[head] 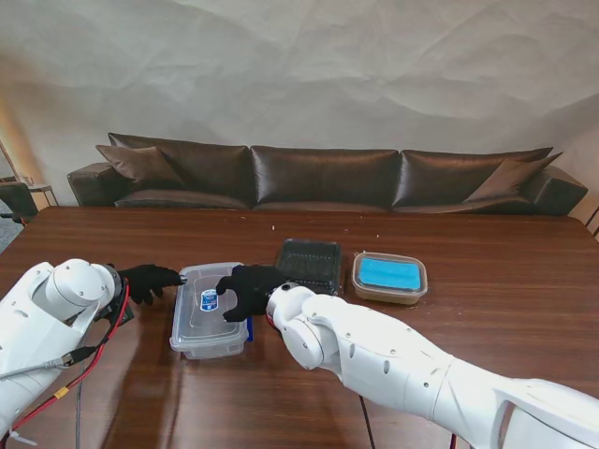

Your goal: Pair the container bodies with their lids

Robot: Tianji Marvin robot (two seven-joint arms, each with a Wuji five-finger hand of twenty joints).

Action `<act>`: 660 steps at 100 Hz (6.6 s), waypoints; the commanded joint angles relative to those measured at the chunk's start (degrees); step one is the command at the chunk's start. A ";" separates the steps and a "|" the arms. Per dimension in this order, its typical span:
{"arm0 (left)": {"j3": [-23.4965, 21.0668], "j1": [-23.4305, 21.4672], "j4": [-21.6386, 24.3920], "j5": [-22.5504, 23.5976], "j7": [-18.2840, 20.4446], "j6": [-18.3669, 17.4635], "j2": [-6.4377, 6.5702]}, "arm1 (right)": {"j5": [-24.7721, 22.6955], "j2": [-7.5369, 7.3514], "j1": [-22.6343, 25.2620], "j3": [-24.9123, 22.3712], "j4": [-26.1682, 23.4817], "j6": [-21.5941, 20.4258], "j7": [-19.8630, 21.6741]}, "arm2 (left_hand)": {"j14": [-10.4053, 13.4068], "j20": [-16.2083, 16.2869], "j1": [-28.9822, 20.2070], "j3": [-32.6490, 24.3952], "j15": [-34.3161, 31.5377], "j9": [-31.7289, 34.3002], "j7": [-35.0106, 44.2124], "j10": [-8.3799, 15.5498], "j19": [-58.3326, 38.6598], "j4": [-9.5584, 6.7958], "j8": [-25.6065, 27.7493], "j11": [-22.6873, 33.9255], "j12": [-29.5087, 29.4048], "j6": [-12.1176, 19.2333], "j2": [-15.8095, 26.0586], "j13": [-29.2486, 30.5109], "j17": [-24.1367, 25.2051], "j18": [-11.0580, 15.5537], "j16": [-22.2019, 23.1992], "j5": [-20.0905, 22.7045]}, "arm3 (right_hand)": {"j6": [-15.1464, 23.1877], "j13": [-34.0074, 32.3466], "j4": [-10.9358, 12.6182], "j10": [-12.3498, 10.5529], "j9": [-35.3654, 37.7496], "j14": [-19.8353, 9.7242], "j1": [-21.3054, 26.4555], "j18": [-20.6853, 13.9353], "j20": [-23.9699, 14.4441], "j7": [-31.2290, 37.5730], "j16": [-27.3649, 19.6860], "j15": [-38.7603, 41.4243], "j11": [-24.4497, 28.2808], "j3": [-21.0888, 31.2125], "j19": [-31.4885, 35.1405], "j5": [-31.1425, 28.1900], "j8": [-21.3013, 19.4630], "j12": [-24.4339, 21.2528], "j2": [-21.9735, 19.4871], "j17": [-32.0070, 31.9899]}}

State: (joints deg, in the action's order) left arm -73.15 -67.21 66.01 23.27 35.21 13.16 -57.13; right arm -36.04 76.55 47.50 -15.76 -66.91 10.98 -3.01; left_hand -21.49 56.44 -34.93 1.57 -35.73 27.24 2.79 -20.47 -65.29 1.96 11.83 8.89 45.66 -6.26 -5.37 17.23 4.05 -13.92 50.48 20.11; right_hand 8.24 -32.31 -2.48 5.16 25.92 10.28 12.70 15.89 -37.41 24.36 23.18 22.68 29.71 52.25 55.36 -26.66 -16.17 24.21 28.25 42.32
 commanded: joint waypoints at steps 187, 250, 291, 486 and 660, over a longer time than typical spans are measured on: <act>-0.66 -5.85 -0.06 -6.40 -0.15 3.47 -1.27 | -1.08 2.15 -0.35 5.99 2.13 6.84 6.29 | -2.29 3.33 -0.83 -0.12 -7.37 5.39 16.69 -1.65 -1.23 0.84 21.41 0.66 3.75 -3.30 -2.23 1.23 1.44 1.48 4.57 24.36 | -1.73 -0.25 -0.97 1.36 -6.02 2.75 -2.41 -1.49 1.60 -1.56 2.96 6.13 1.48 -1.16 0.01 5.78 0.23 -0.30 1.82 -35.71; -3.34 -7.95 4.25 -4.97 -2.09 6.14 -1.40 | -1.74 1.40 -0.93 7.00 0.37 9.09 8.91 | -5.65 1.61 -9.04 -1.04 -2.04 14.44 39.86 -1.95 -4.43 -0.14 38.06 2.15 -0.37 -10.70 -2.88 8.56 -3.80 -2.32 -2.17 20.21 | -1.92 -0.31 -1.02 1.55 -6.15 3.10 -2.33 -1.72 1.57 -1.66 3.51 7.15 1.32 -1.23 -0.53 5.73 0.59 -0.37 2.26 -36.29; -7.32 -10.77 9.26 -10.06 -5.33 11.01 -2.50 | -1.30 1.37 -1.24 7.36 -0.07 9.56 10.09 | -6.98 -2.37 -12.26 -1.11 -1.35 18.86 31.45 -2.36 -6.37 -0.83 31.77 4.69 -5.59 -15.16 -1.36 18.68 -11.73 -8.17 -6.51 9.84 | -1.85 -0.42 -0.97 1.60 -6.19 3.25 -2.10 -1.75 1.57 -1.66 3.49 7.10 1.28 -1.19 -0.75 5.56 0.61 -0.39 2.16 -36.43; -2.30 -14.95 26.70 -8.75 -17.99 30.35 -4.93 | 3.22 2.54 -0.59 6.77 1.66 6.87 10.55 | -3.64 -5.39 -18.26 -20.12 -28.25 39.16 39.98 1.25 -29.54 0.55 37.14 21.02 3.81 -17.84 -9.61 52.62 -46.27 -17.85 -5.74 15.95 | -1.24 -0.82 -0.91 1.28 -6.05 2.87 -1.87 -2.41 1.58 -1.82 3.59 7.36 1.43 -1.35 -0.97 5.28 0.30 -0.27 1.04 -36.41; -0.66 -13.23 29.64 -4.01 -23.43 38.62 -5.86 | 8.78 0.87 4.73 -1.02 -1.61 4.85 4.44 | -2.25 -7.67 -12.12 -11.36 -18.73 35.89 15.97 3.78 -23.57 -0.28 19.81 15.60 -0.60 -11.95 -7.42 44.60 -38.20 -15.86 -7.02 20.93 | -0.20 -2.80 -1.72 1.07 -2.96 3.87 -2.36 -2.34 1.93 -0.64 4.09 8.45 1.91 -0.41 -0.49 5.12 1.66 -0.11 3.45 -35.29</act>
State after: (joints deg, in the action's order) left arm -73.49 -80.23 94.34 19.17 10.82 51.88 -63.26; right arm -27.34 77.84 50.41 -17.82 -68.54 15.61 -0.12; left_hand -21.96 47.19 -47.60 -12.37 -56.72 64.51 22.98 -17.08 -90.44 4.25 33.88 25.73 46.66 -23.87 -14.84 63.47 -35.88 -29.06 43.63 40.95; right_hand 5.44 -33.62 -3.61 7.76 13.16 17.20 11.93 12.95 -37.32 20.33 26.71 29.98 20.14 53.63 55.35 -18.92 -13.78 19.65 31.86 42.31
